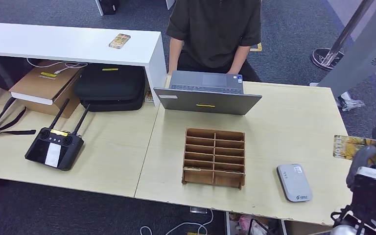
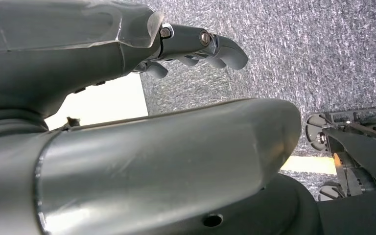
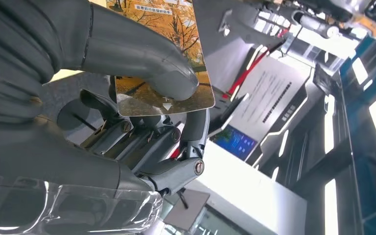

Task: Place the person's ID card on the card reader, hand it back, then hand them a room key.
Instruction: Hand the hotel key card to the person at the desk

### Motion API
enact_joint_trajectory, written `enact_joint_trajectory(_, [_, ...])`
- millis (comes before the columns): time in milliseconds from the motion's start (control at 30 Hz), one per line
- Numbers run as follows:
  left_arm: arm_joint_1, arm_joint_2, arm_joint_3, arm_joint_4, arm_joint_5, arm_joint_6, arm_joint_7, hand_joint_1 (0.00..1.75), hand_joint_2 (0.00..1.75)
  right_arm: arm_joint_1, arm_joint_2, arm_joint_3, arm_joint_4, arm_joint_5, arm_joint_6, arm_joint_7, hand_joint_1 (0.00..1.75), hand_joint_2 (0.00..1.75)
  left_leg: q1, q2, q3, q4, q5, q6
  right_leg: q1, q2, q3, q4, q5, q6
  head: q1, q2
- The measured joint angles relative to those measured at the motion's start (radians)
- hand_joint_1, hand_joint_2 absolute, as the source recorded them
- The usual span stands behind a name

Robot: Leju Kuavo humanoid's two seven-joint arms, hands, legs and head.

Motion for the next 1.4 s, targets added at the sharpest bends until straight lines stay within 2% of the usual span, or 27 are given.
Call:
enact_joint_trajectory(267, [0.0, 0.0, 0.002, 0.0, -0.001, 0.0, 0.0, 0.0, 0.0, 0.017, 0.016, -0.021, -0.022, -0.004, -0.007, -0.005, 1.75, 1.75, 0.0, 0.0, 0.0, 0.0, 0.0, 0.0, 0.0, 0.0, 0.0, 0.0, 0.0, 0.0, 0.0, 0.0])
enact_joint_trajectory(500, [-0.001, 0.0, 0.002, 0.0, -0.012, -0.004, 0.0, 0.0, 0.0, 0.018, 0.03, -0.016, -0.027, 0.003, -0.051, -0.028, 1.75, 1.75, 0.0, 0.0, 0.0, 0.0, 0.0, 0.0, 0.0, 0.0, 0.0, 0.0, 0.0, 0.0, 0.0, 0.0])
enact_joint_trajectory(667, [-0.005, 0.0, 0.002, 0.0, -0.023, -0.013, 0.002, 0.0, 0.0, 0.006, 0.053, 0.061, -0.022, 0.036, -0.05, -0.026, 1.75, 1.75, 0.0, 0.0, 0.0, 0.0, 0.0, 0.0, 0.0, 0.0, 0.0, 0.0, 0.0, 0.0, 0.0, 0.0])
enact_joint_trajectory(800, [-0.008, -0.002, 0.002, 0.0, -0.036, -0.019, 0.006, 0.0, 0.0, -0.013, 0.079, 0.143, -0.019, 0.089, -0.034, 0.008, 1.75, 1.75, 0.0, 0.0, 0.0, 0.0, 0.0, 0.0, 0.0, 0.0, 0.0, 0.001, 0.0, 0.0, 0.0, 0.0])
enact_joint_trajectory(933, [-0.012, -0.005, 0.002, 0.0, -0.056, -0.03, 0.018, 0.0, 0.0, -0.037, 0.092, 0.193, -0.009, 0.131, 0.039, 0.056, 1.75, 1.75, 0.0, 0.0, 0.0, 0.0, 0.0, 0.0, 0.0, 0.0, 0.0, 0.001, 0.0, 0.0, 0.0, 0.0])
enact_joint_trajectory(1033, [-0.02, -0.005, -0.001, 0.0, -0.076, -0.046, 0.027, 0.0, 0.0, -0.093, 0.093, 0.226, 0.028, 0.18, 0.16, 0.086, 1.75, 1.75, 0.0, 0.001, 0.0, 0.0, 0.001, 0.0, 0.0, 0.001, 0.0, 0.001, 0.0, 0.0, 0.0, 0.0])
enact_joint_trajectory(1133, [-0.031, -0.006, -0.003, 0.0, -0.094, -0.058, 0.032, 0.0, 0.0, -0.19, 0.093, 0.269, 0.102, 0.217, 0.272, 0.096, 1.75, 1.75, 0.0, 0.001, 0.0, 0.0, 0.001, 0.0, 0.0, 0.001, 0.0, 0.001, 0.001, 0.0, 0.0, 0.0])
enact_joint_trajectory(1400, [-0.037, -0.008, -0.004, 0.0, -0.114, -0.067, 0.033, 0.0, 0.0, -0.471, 0.068, 0.37, 0.331, 0.181, 0.354, 0.086, 1.75, 1.75, 0.0, 0.001, 0.0, 0.0, 0.002, 0.0, 0.0, 0.001, 0.0, 0.001, 0.002, 0.0, 0.0, 0.0])
